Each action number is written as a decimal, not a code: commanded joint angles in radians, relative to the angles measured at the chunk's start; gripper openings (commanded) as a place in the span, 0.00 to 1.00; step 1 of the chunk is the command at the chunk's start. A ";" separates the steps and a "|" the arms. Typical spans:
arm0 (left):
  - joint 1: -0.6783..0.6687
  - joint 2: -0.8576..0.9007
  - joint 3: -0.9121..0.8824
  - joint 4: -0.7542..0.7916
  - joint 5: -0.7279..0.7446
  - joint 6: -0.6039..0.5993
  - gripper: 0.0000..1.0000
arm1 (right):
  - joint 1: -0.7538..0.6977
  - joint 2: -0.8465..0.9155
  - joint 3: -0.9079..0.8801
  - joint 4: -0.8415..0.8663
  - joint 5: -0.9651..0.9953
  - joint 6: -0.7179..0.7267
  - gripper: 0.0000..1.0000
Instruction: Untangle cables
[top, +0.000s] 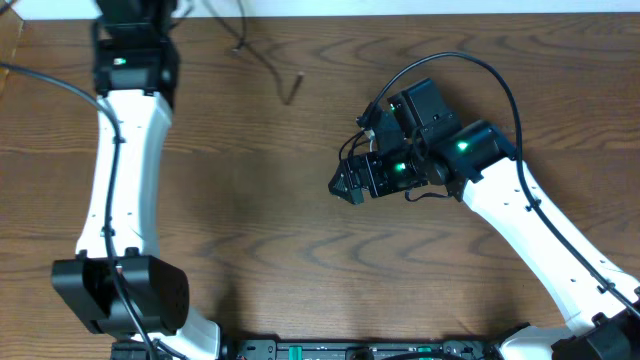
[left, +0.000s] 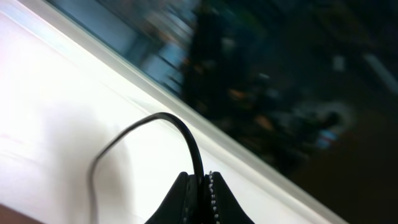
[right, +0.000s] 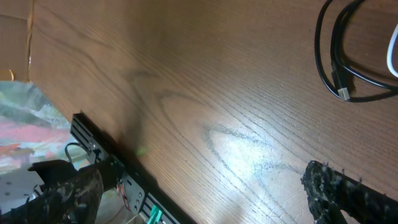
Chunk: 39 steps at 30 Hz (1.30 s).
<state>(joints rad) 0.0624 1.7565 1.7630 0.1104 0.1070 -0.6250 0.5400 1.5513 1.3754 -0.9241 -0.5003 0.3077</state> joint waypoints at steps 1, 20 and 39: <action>0.159 0.072 0.028 -0.005 -0.067 0.175 0.08 | 0.005 -0.002 0.002 -0.008 0.001 0.030 0.99; 0.508 0.183 0.028 -0.645 -0.073 0.333 0.98 | 0.056 -0.002 0.002 -0.056 0.024 0.036 0.99; 0.300 0.251 -0.108 -0.829 -0.030 0.290 0.95 | 0.117 -0.002 0.002 -0.071 0.027 0.036 0.99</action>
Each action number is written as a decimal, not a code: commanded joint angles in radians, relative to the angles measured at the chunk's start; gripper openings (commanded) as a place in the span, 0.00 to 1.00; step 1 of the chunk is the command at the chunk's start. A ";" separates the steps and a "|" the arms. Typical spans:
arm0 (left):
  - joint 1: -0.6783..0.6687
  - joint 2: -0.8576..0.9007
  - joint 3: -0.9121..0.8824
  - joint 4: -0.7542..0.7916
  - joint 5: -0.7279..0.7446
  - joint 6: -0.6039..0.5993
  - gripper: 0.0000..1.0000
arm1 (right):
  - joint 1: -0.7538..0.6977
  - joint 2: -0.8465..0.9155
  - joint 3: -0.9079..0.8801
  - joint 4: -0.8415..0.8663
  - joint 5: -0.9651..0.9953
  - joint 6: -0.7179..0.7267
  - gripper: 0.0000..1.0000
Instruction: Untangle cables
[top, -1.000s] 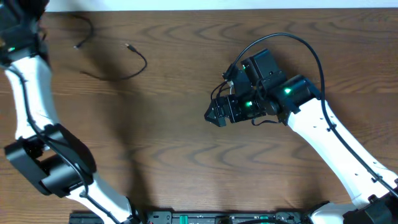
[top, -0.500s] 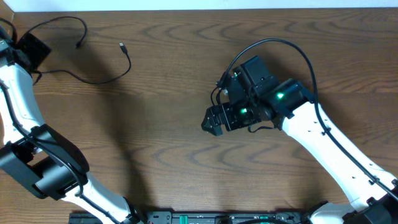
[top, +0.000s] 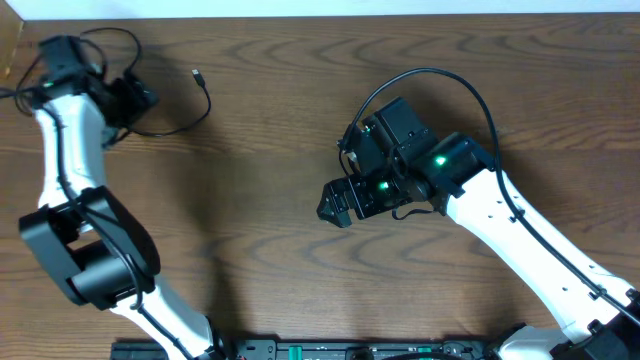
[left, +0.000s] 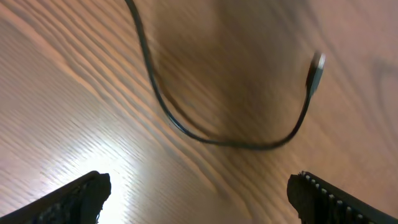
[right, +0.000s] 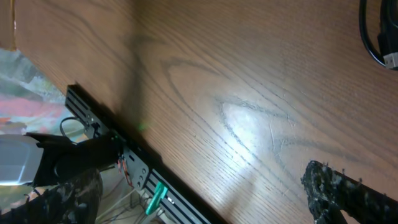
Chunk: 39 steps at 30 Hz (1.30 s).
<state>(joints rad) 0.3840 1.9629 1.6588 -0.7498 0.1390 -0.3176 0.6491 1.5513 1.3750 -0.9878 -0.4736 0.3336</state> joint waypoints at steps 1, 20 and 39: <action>-0.028 0.060 -0.003 0.045 -0.062 -0.026 0.95 | 0.008 -0.002 0.003 -0.009 0.001 0.010 0.99; -0.055 0.303 -0.003 0.233 -0.062 -0.244 0.91 | 0.011 -0.002 0.002 -0.024 0.154 0.010 0.99; -0.053 0.304 0.164 0.242 -0.049 -0.170 0.42 | 0.014 -0.002 0.002 -0.022 0.158 0.010 0.99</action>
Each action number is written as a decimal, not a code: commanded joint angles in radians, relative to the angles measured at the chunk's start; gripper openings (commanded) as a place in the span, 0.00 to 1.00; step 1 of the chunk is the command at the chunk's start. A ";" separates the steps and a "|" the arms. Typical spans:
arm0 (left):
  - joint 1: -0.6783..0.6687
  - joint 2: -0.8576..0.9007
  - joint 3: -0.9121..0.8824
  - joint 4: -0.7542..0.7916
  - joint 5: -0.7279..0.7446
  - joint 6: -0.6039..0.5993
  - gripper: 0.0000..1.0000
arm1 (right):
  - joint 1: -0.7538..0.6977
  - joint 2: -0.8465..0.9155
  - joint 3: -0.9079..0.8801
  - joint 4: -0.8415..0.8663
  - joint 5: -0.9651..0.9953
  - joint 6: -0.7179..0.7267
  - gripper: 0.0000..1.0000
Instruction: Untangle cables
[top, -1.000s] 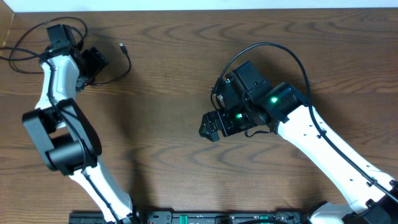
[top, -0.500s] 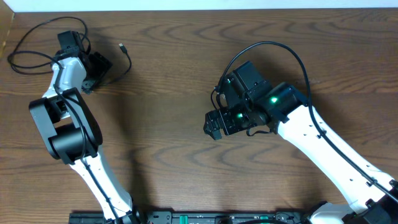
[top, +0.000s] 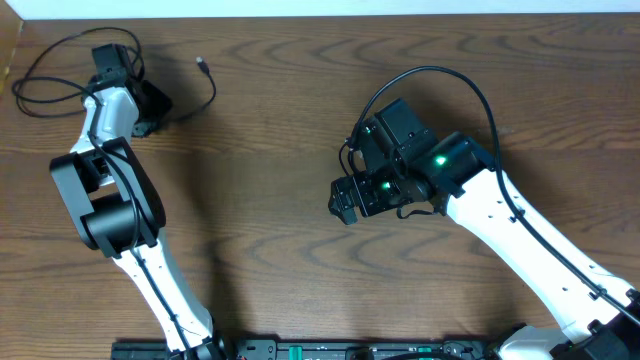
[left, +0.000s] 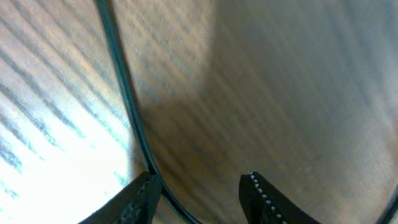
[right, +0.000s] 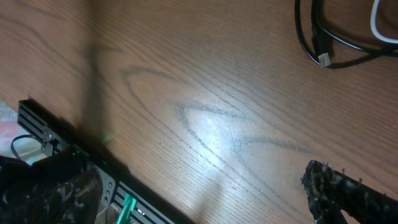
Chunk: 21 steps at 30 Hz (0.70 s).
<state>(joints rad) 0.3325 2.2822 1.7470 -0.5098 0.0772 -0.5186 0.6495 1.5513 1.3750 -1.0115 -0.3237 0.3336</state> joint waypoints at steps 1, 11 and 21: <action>-0.002 -0.023 0.097 -0.003 0.012 0.032 0.42 | 0.013 -0.002 0.002 0.004 0.009 0.010 0.99; -0.003 -0.065 0.112 -0.177 0.012 0.027 0.58 | 0.013 -0.002 0.002 0.008 0.026 0.010 0.99; -0.010 -0.015 0.040 -0.250 0.000 0.024 0.08 | 0.013 -0.002 0.002 0.002 0.026 0.010 0.99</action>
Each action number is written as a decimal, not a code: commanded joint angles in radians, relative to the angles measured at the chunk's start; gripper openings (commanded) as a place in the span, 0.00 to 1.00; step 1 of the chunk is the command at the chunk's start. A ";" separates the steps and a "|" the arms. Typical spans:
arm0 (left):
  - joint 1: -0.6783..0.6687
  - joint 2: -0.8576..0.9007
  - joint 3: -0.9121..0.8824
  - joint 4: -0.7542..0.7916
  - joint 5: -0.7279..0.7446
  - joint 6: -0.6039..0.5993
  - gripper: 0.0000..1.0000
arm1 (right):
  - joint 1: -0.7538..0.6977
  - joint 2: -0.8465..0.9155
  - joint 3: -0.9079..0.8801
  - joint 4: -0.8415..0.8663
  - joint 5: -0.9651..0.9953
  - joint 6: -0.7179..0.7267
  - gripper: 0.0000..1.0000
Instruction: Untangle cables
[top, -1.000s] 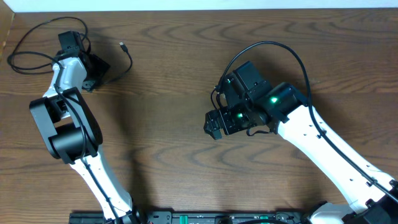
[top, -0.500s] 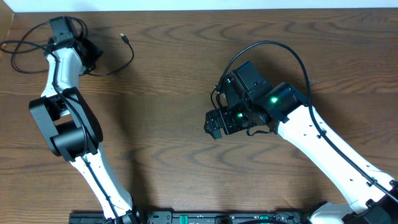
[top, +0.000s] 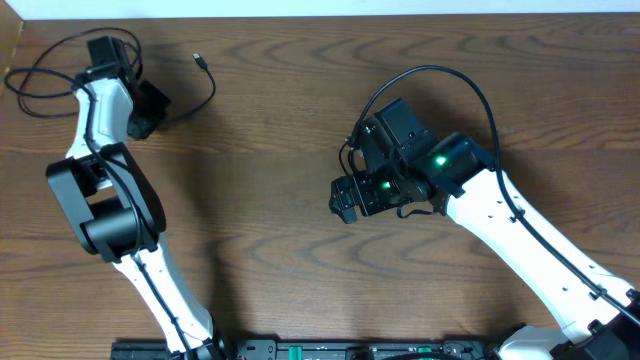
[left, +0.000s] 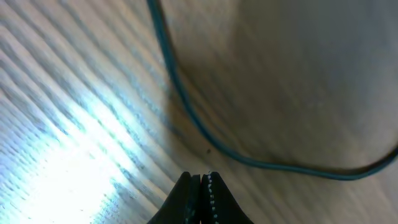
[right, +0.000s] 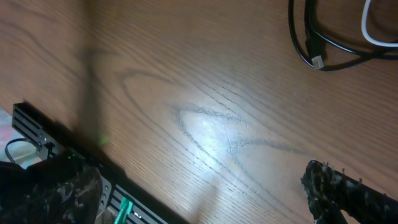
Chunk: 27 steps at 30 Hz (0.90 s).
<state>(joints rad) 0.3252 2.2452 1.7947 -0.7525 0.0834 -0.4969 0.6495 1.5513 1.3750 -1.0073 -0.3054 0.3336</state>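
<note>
A thin black cable (left: 249, 161) lies in loose curves on the wooden table at the far left. Its metal plug (top: 199, 59) points toward the back edge. My left gripper (top: 145, 110) sits low over this cable, and in the left wrist view the left gripper (left: 200, 180) is shut; the pinched stretch is hidden under the fingers. My right gripper (top: 342, 205) hovers mid-table, open with nothing between its fingers (right: 348, 193). The right wrist view shows the black cable's plug end (right: 318, 61) far ahead.
The right arm's own black lead (top: 440, 72) arches over its wrist. A white curved strip (right: 367, 28) shows beside the plug end. The black rail (right: 56, 140) runs along the table's front edge.
The left jaws stood part open around the cable; now they are shut. The left wrist sits slightly farther back, and the cable loop and plug have shifted a little. The right arm has barely moved.
First my left gripper was shut on the cable, raised beyond the table's back edge. Then it was open over the cable lying loose at the far left. Then its jaws straddled the cable, and now they are shut. The right gripper stayed open mid-table.
</note>
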 joint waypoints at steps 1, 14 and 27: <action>-0.003 0.024 -0.007 -0.008 -0.006 0.003 0.07 | 0.013 -0.002 0.002 -0.002 0.008 0.010 0.99; -0.006 0.104 -0.007 0.029 -0.006 0.007 0.07 | 0.013 -0.002 0.002 0.001 0.008 0.010 0.99; 0.005 0.211 0.032 0.250 0.007 0.045 0.08 | 0.013 -0.002 0.002 -0.011 0.008 0.055 0.99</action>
<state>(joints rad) 0.3233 2.3768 1.8324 -0.4664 0.0803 -0.4706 0.6495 1.5513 1.3750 -1.0138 -0.2985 0.3614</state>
